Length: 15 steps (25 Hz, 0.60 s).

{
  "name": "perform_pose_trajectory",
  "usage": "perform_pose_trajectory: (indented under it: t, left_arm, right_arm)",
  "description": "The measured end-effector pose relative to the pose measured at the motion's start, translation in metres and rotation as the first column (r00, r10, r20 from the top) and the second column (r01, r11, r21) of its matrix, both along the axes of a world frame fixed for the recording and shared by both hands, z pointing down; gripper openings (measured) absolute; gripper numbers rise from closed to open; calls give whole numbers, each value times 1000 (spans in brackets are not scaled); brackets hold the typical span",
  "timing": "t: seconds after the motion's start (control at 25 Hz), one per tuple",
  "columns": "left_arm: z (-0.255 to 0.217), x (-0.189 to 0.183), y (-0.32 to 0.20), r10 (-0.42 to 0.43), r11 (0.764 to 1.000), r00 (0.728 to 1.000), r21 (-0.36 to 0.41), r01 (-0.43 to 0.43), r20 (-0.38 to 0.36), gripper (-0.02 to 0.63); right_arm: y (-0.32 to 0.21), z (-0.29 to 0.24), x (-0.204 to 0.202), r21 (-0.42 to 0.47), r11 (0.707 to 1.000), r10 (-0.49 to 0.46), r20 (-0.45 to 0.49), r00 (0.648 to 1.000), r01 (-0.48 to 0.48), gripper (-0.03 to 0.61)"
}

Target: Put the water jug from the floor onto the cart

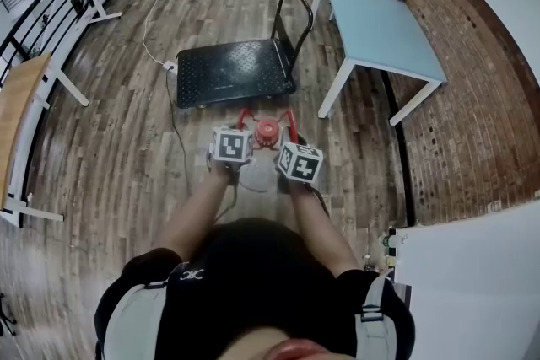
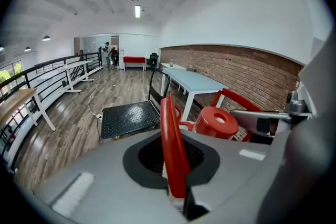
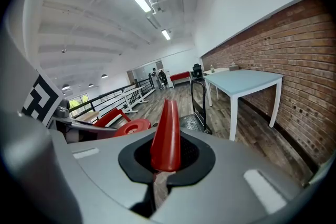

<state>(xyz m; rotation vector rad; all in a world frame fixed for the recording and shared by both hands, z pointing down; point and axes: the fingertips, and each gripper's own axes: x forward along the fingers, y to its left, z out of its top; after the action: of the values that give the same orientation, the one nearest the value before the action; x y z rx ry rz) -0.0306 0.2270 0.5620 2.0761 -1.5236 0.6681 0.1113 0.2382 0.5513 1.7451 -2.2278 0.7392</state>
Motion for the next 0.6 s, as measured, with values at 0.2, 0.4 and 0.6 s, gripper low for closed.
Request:
perform_pose_trajectory:
  t: [0.2, 0.4, 0.6]
  left_arm:
    - [4, -3, -2, 5, 1000, 1000, -13, -5, -16, 6]
    - [4, -14, -6, 22, 1000, 999, -11, -23, -31, 6]
    - [2, -32, -11, 48, 999, 998, -4, -48, -35, 6]
  right_arm:
    - [-2, 1, -4, -2, 1000, 4, -6, 1000, -4, 18]
    - [-5, 0, -16, -4, 1000, 16, -12, 1000, -16, 18]
    - [-7, 0, -35, -2, 999, 36, -17, 999, -36, 20]
